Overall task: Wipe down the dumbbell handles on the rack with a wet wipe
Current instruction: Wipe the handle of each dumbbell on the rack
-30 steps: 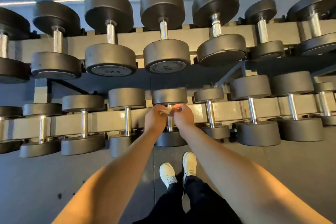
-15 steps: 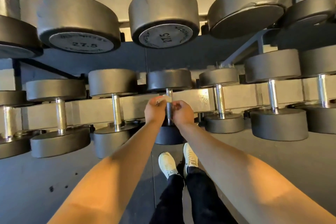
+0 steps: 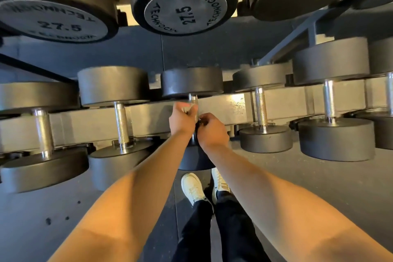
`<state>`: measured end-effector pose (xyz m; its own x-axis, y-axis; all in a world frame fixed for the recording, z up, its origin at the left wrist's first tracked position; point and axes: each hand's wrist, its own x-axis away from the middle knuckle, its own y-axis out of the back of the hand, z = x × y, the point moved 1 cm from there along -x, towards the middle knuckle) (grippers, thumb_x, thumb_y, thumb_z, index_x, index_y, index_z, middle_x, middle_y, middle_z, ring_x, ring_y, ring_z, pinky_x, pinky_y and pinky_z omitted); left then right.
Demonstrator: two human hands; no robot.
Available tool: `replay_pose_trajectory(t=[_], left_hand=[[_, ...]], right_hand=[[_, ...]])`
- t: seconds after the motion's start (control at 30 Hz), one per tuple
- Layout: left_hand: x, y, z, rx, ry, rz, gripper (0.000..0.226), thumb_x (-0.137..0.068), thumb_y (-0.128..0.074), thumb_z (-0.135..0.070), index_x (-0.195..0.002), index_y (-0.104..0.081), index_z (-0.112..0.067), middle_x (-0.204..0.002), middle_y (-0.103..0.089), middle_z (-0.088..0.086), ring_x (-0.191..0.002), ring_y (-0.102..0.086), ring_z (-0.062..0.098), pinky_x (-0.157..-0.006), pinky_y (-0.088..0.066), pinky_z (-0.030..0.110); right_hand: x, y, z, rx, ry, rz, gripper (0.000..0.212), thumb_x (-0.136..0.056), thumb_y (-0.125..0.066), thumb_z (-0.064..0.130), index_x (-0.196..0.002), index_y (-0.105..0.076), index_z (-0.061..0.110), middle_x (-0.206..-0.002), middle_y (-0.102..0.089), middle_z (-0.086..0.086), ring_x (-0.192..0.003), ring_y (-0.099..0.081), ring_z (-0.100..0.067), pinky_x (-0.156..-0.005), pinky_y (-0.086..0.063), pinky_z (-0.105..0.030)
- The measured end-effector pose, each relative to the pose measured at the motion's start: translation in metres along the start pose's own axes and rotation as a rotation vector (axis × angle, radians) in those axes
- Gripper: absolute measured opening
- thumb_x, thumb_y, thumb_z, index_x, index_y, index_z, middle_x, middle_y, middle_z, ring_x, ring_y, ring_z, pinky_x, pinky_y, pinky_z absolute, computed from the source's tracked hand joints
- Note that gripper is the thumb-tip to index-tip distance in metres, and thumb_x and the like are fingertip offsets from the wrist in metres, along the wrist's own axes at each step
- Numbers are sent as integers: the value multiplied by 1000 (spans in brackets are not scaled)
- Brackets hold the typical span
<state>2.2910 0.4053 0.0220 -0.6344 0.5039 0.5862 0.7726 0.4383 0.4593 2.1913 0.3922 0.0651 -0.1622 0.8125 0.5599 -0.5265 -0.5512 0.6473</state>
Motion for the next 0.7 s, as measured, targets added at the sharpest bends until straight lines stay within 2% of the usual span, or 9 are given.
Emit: replay_pose_trajectory(t=[0.13, 0.2, 0.27, 0.33, 0.43, 0.53, 0.6, 0.7], left_hand=[[0, 8, 11, -141, 4, 73, 22, -92, -69, -36, -104, -64, -19, -92, -67, -4, -86, -63, 15, -70, -42, 26], [-7, 10, 7, -98, -38, 39, 18, -91, -68, -34, -86, -68, -16, -77, -67, -5, -74, -63, 13, -65, -43, 25], [-14, 8, -1, 0, -70, -25, 31, -92, -65, -33, -73, -61, -8, -66, -59, -2, -61, -54, 15, -56, -42, 25], [-17, 2, -9, 82, -50, -42, 34, -94, -65, -35, -80, -62, -4, -70, -60, 2, -63, -53, 15, -58, -45, 26], [-19, -4, -8, 99, -36, 8, 32, -95, -63, -42, -85, -59, -11, -78, -65, 0, -71, -60, 17, -68, -52, 32], [-15, 1, 3, -9, -47, 86, 38, -93, -61, -47, -91, -59, -9, -77, -65, -2, -67, -61, 13, -60, -48, 27], [-12, 4, 15, -102, -31, 154, 41, -88, -61, -51, -100, -62, -11, -85, -68, -1, -76, -66, 17, -67, -53, 31], [-10, 5, 31, -236, 18, 277, 48, -75, -58, -56, -99, -65, -15, -89, -70, 4, -85, -69, 23, -81, -58, 39]], right_hand=[[1, 0, 2, -16, -25, 7, 17, -97, -53, 24, -108, -64, 29, -102, -70, 3, -96, -65, -24, -88, -52, -40], [1, 0, 1, -30, -24, -4, 18, -97, -53, 22, -108, -65, 28, -103, -70, 3, -98, -65, -24, -88, -52, -39], [0, 1, 0, -48, -28, -21, 21, -96, -52, 18, -110, -65, 26, -106, -71, 3, -99, -64, -24, -86, -49, -34], [1, 1, -1, -80, -24, -43, 22, -95, -51, 16, -109, -66, 24, -104, -71, 2, -96, -64, -24, -82, -48, -31], [0, -1, -4, -117, -1, -82, 21, -95, -51, 13, -106, -68, 22, -101, -72, 1, -93, -63, -22, -79, -47, -29], [0, -2, -5, -167, -3, -96, 20, -97, -50, 13, -105, -67, 21, -99, -70, 2, -91, -62, -17, -82, -51, -30], [0, -3, -6, -185, -9, -114, 19, -97, -52, 12, -103, -67, 22, -95, -67, 5, -89, -62, -16, -80, -53, -30], [-1, -4, -7, -177, -12, -131, 18, -97, -54, 14, -105, -68, 22, -97, -68, 5, -90, -62, -14, -78, -52, -28]])
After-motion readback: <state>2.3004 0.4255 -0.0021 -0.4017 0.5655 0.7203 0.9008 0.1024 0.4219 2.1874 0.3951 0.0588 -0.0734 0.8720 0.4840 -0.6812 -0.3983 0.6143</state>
